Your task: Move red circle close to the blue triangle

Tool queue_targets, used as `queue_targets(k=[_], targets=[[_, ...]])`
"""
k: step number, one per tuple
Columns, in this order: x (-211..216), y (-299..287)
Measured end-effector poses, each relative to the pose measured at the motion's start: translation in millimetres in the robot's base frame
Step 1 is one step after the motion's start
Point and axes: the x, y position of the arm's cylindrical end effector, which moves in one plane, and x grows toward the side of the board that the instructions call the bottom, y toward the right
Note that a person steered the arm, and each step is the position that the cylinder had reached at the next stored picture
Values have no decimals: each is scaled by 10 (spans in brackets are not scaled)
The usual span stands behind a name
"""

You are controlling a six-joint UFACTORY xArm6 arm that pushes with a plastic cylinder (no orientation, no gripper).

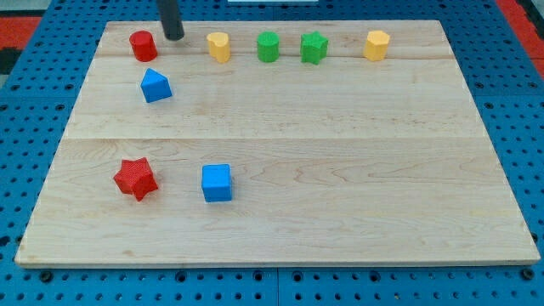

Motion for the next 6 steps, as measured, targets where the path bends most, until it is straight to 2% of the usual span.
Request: queue_targets(k=[2, 3, 4, 6], targets=[[416, -276], [171, -290], [166, -672], [825, -658]])
